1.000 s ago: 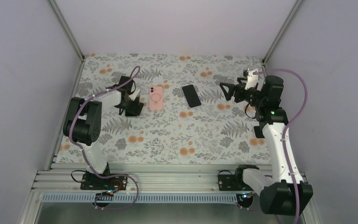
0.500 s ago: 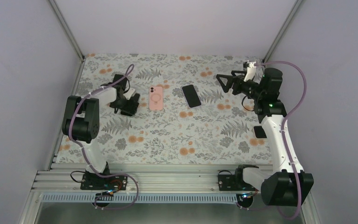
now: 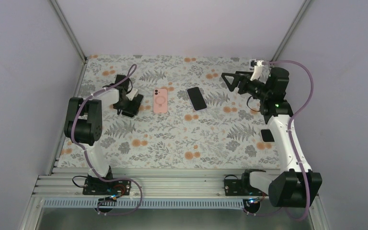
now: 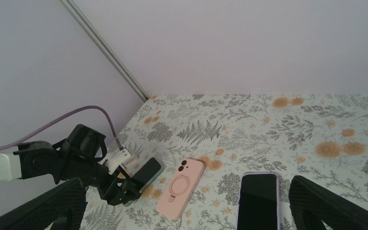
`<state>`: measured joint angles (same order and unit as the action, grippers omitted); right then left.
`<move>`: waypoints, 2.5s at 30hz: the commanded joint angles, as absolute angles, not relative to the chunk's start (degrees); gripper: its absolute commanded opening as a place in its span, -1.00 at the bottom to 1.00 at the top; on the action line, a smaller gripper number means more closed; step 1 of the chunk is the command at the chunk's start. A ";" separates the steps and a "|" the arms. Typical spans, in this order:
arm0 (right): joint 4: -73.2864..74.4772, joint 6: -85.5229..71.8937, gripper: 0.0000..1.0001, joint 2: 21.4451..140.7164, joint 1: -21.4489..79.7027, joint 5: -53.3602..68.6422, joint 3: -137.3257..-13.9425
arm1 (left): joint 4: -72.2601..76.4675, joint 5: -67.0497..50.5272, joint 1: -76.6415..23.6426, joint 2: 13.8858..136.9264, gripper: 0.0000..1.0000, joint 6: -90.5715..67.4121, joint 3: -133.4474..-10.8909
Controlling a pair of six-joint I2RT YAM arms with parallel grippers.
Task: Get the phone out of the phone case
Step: Pick up the phone at the center of the board, then remove the phone case from the phone.
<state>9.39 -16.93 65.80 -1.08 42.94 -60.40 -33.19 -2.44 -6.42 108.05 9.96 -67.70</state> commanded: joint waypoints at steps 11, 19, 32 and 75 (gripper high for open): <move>7.82 -25.37 0.99 70.57 -0.44 43.80 -63.54 | -33.54 -1.86 -7.56 101.24 0.17 10.25 -69.36; 5.94 -31.85 0.99 69.54 -0.44 42.81 -59.50 | -31.41 -3.52 -9.25 94.43 0.01 6.21 -68.69; 0.48 -38.72 0.99 69.56 0.08 46.27 -51.74 | -27.68 -4.71 -23.46 90.91 0.01 2.66 -76.62; -1.97 -41.23 -0.54 79.18 5.65 41.93 -57.37 | -28.48 -0.24 -48.56 113.66 0.00 -1.02 -111.66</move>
